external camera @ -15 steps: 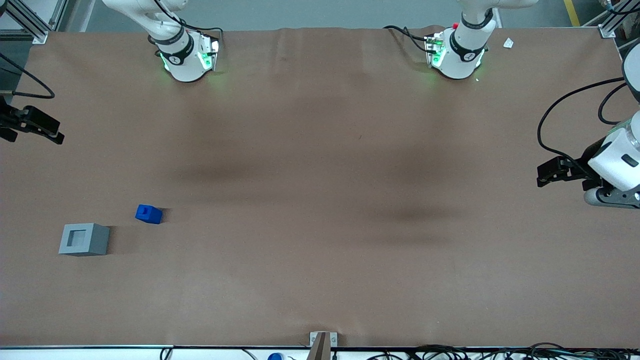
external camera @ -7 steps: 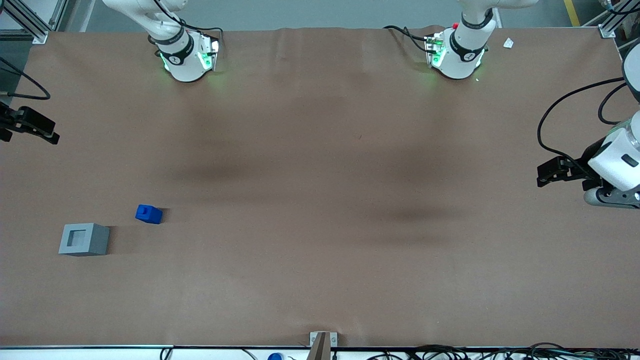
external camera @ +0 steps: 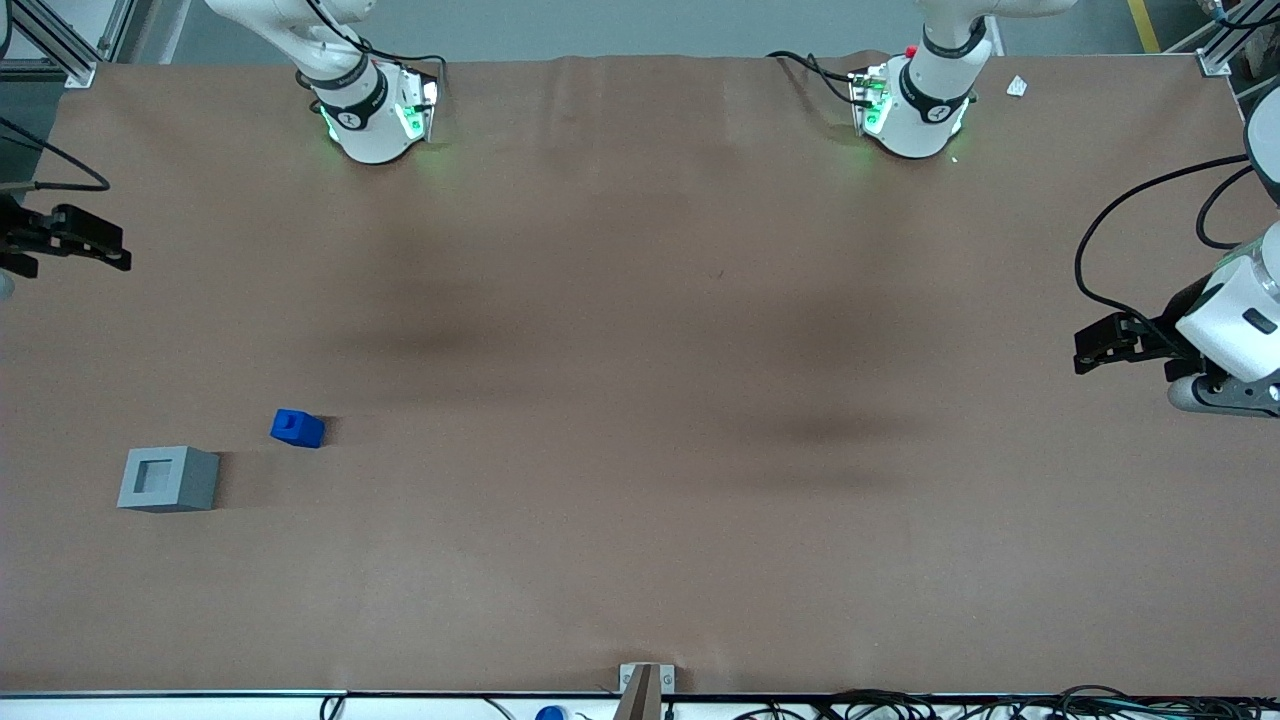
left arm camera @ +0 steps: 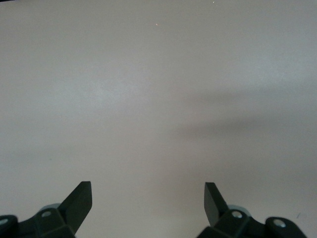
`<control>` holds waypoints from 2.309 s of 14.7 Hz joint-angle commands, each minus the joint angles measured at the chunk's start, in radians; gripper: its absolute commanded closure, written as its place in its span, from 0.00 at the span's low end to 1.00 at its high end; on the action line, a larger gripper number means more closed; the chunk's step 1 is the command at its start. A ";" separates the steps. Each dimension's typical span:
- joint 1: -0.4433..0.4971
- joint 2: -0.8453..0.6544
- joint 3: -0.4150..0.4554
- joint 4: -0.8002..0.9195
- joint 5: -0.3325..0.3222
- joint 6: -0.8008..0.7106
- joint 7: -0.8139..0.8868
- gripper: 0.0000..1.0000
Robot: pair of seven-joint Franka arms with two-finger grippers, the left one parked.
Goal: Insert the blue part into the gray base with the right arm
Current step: 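Move the open right gripper down over the blue block, then close the right gripper on the blue block and lift it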
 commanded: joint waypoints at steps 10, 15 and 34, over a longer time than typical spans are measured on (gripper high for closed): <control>-0.029 0.196 0.009 -0.286 0.045 0.572 0.142 0.00; -0.035 0.269 0.009 -0.431 0.139 0.829 0.144 0.00; -0.006 0.430 0.010 -0.480 0.249 1.030 0.144 0.28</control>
